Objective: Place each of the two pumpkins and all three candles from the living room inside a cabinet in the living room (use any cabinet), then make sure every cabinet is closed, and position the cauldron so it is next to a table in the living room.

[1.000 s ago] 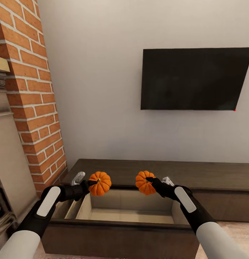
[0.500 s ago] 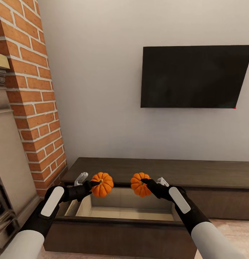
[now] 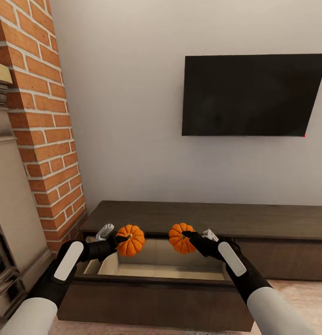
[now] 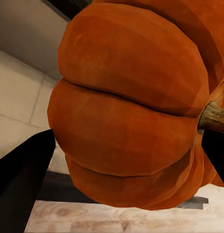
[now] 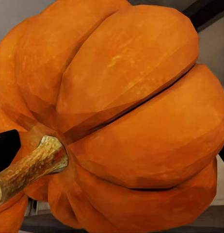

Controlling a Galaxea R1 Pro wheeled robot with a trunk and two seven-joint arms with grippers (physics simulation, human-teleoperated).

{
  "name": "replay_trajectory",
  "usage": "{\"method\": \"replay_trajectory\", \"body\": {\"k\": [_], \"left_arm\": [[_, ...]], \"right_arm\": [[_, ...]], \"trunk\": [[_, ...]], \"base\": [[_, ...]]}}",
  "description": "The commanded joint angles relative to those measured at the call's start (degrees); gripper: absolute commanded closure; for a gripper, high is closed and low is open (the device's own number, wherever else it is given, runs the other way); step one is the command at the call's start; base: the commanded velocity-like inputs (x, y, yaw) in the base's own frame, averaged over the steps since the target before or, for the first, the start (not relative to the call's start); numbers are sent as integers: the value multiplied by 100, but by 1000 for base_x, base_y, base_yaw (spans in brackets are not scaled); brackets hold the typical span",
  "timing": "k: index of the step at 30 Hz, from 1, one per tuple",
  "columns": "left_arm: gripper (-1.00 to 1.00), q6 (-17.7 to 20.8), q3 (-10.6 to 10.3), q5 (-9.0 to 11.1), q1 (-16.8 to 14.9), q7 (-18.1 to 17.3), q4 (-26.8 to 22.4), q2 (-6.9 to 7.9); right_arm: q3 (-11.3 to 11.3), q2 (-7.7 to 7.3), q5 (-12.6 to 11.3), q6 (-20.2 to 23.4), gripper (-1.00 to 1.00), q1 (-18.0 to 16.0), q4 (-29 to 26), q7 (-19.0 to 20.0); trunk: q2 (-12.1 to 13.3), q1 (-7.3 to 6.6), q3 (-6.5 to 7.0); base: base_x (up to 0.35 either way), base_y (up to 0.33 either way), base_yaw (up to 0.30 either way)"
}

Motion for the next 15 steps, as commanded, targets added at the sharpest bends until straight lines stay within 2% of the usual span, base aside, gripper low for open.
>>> {"method": "replay_trajectory", "body": {"k": [1,4,9,15], "left_arm": [[100,20,8,46,-5,60,-9,-9],[100,18,11,-28,-4,60,-10,-35],[100,-7,12,-52,-3,60,-8,-44],[100,-138,12,-56,-3,60,15,-44]], "right_arm": [[22,-6,-72,-1,100,-4,-12,-58],[24,-6,-45,-11,100,-4,-11,-62],[16,57,323,-46,100,-45,-11,-496],[15,154,398,-84,100,-97,-10,-638]], "trunk": [[-45,21,-25],[-165,87,-78],[-366,197,-168],[-456,254,-292]], "base": [[0,0,0],[0,0,0],[0,0,0],[0,0,0]]}}
